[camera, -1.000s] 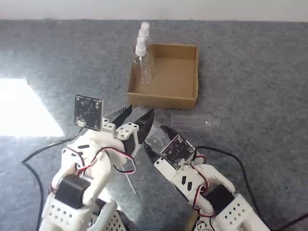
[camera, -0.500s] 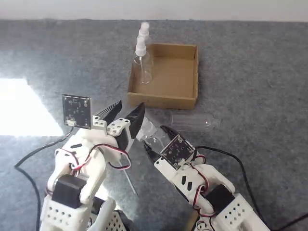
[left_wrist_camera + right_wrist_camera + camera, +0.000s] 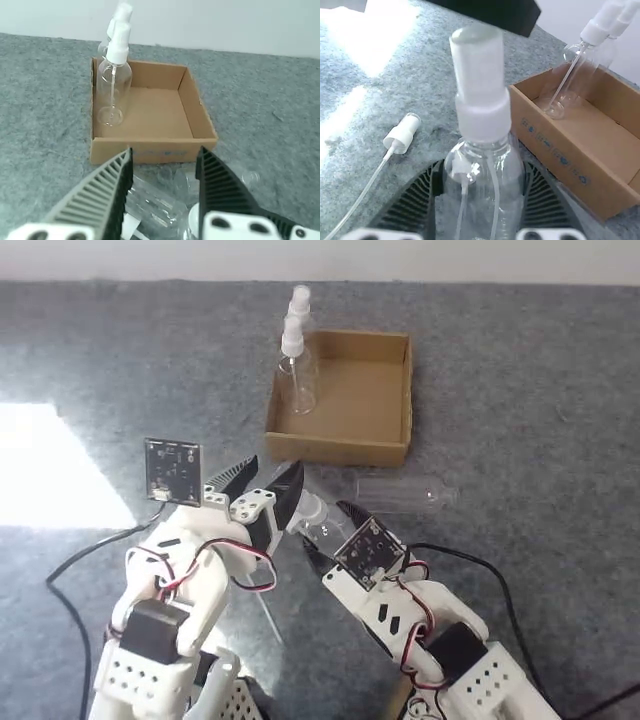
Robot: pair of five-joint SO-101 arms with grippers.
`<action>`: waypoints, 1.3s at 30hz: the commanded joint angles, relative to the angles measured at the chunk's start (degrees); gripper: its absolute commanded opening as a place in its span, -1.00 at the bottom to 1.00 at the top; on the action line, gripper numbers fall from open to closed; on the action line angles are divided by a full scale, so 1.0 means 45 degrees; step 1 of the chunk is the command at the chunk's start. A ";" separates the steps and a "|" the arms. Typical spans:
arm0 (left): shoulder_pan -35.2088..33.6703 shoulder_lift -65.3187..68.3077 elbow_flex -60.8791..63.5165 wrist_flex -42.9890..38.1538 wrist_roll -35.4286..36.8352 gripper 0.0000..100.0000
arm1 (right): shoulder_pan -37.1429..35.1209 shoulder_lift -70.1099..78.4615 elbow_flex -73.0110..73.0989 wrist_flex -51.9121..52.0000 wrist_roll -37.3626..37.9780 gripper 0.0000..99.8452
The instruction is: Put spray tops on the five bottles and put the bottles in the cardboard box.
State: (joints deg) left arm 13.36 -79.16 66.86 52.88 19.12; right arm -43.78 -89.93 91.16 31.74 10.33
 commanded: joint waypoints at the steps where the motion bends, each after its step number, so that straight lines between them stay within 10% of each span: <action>1: 0.0020 -0.0020 -0.0498 -0.0195 -0.0039 -0.62 | 0.0107 -0.0264 -0.0567 -0.0264 0.0234 -0.82; 20: -0.1973 -0.0020 -0.1475 -0.0020 0.0000 -0.62 | 0.0088 -0.0264 -0.0547 -0.0303 0.0234 -0.82; 39: -0.0821 0.0000 -0.0107 -0.0020 0.0703 -0.62 | 0.0107 -0.0283 -0.0938 -0.0791 0.0254 -0.82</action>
State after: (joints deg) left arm 6.33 -78.55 66.33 52.97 21.41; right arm -43.87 -90.02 91.08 29.80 10.33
